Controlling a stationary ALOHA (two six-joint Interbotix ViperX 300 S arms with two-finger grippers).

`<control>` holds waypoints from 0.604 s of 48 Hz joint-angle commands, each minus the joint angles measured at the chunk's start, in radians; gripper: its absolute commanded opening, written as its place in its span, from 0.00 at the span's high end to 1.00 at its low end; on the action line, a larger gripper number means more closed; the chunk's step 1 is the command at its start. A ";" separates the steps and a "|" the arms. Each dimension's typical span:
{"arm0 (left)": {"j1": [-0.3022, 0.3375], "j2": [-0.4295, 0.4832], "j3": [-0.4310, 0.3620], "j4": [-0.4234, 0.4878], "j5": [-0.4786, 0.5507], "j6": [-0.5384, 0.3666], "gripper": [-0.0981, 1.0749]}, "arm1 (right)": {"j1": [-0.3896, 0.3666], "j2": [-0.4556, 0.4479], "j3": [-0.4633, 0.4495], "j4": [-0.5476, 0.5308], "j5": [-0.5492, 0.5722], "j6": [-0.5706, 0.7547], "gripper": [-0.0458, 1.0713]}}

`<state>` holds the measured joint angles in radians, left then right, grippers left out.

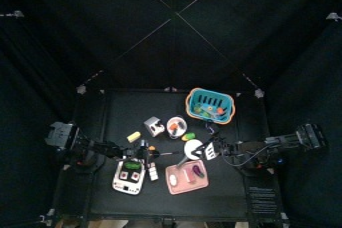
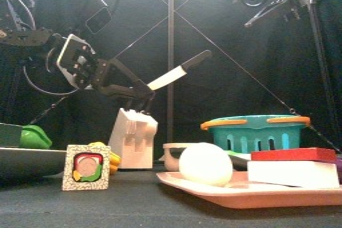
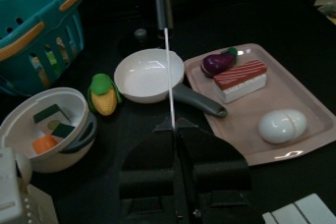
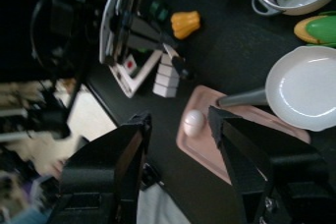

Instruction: Grab pairing knife with other hand

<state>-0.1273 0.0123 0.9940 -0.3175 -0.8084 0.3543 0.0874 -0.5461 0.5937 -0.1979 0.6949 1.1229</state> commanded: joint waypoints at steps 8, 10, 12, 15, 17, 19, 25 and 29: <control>0.002 -0.015 -0.008 0.003 -0.005 0.002 0.65 | -0.058 0.084 0.035 -0.028 -0.003 -0.281 0.21; 0.002 -0.015 -0.008 0.003 -0.005 0.002 0.65 | -0.052 0.094 0.035 -0.052 -0.008 -0.327 0.21; 0.002 -0.015 -0.009 0.003 -0.005 0.002 0.65 | -0.040 0.100 0.037 -0.067 -0.020 -0.354 0.21; -0.005 -0.015 -0.012 0.003 -0.005 0.002 0.65 | -0.026 0.106 0.041 -0.078 -0.055 -0.380 0.21; -0.006 -0.015 -0.011 0.003 -0.005 0.002 0.65 | -0.014 0.109 0.048 -0.089 -0.104 -0.385 0.21; -0.008 -0.015 -0.011 0.006 -0.003 0.002 0.65 | -0.006 0.109 0.055 -0.094 -0.167 -0.388 0.21; -0.020 -0.014 -0.008 0.021 -0.003 0.002 0.65 | 0.006 0.110 0.110 -0.123 -0.390 -0.380 0.21; -0.028 -0.012 -0.009 0.032 0.000 0.002 0.65 | 0.003 0.110 0.147 -0.126 -0.466 -0.377 0.21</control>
<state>-0.1473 0.0123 0.9940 -0.2991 -0.8053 0.3543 0.0936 -0.4249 0.7210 -0.3175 0.3298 0.7440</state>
